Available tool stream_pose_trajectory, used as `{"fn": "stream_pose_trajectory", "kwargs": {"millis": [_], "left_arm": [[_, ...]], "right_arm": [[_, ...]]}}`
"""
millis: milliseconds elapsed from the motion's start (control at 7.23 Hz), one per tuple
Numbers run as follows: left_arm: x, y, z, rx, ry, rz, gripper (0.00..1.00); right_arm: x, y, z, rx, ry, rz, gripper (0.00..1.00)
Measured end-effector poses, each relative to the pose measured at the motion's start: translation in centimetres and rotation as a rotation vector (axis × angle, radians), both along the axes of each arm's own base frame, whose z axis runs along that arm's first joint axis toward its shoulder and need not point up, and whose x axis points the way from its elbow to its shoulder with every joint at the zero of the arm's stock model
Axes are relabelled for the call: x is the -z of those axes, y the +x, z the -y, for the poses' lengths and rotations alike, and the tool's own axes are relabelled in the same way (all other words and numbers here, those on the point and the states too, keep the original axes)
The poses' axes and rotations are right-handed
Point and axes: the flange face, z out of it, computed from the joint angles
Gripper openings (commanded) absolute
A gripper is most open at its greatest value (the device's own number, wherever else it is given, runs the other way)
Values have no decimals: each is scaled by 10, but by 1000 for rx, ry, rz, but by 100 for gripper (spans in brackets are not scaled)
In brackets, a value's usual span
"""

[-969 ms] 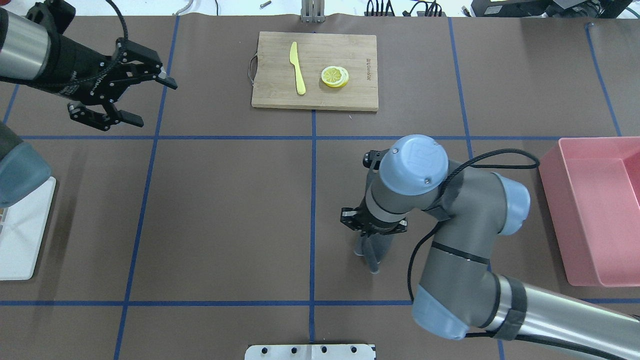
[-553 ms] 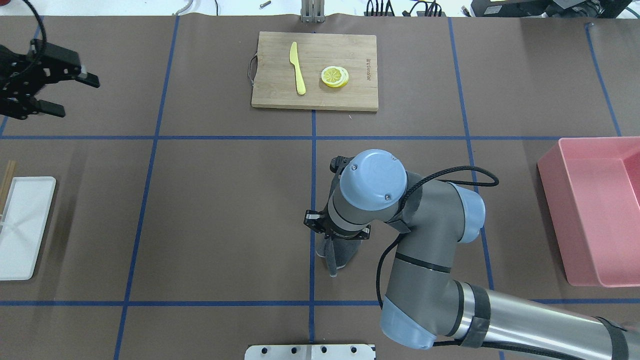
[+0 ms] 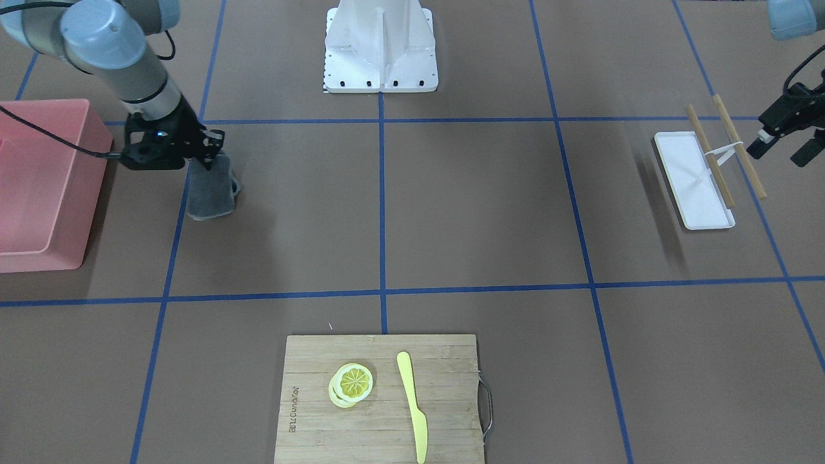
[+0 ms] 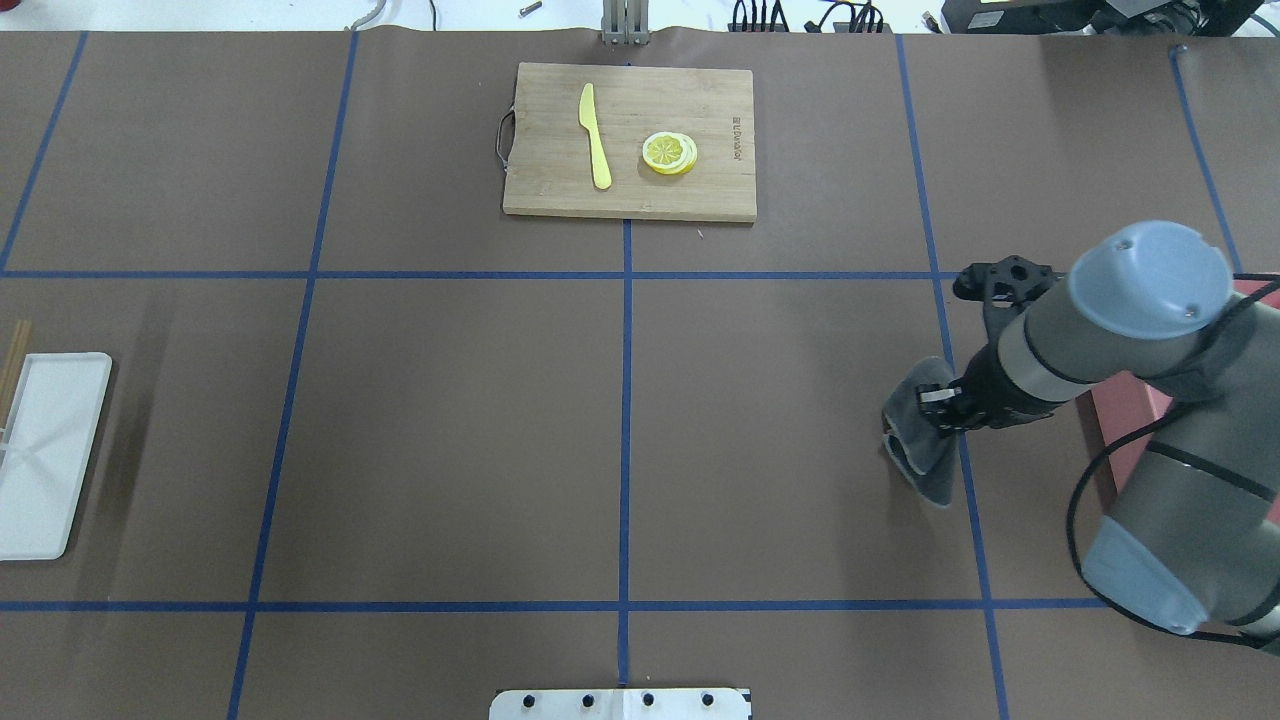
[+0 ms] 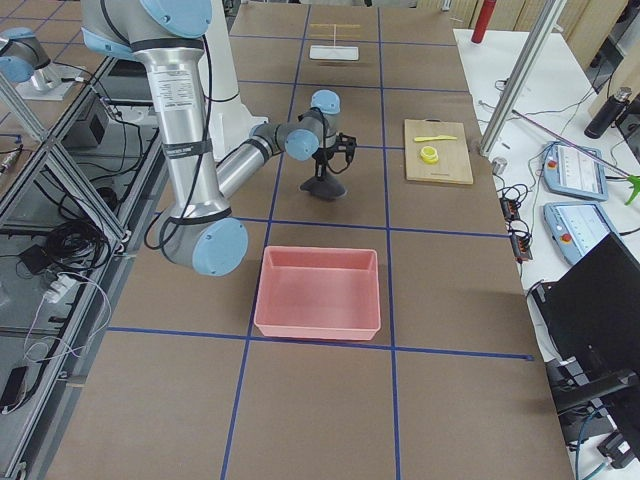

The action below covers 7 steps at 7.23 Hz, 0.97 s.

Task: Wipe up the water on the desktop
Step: 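Wipe the cloth across the table surface with the right gripper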

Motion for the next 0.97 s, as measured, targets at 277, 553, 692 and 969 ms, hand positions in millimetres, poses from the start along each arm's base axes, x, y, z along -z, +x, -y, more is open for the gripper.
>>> {"fn": "stream_pose_trajectory", "kwargs": {"millis": [277,553,692,969], "left_arm": [[-40,-36,4,-42,103,113,98],[-69,-62,8,-83,172,231,98],[-75,-66,8,-97,181,259,98],[-82,-68,9,-107,176,275,98]], "right_arm": [[-25,39,5,21,30,-24,0],[8,5,-2,10,29,9,0],[40,-40,-19,-20,7,35,0],[128,-133,-61,-83,-40,60,0]]}}
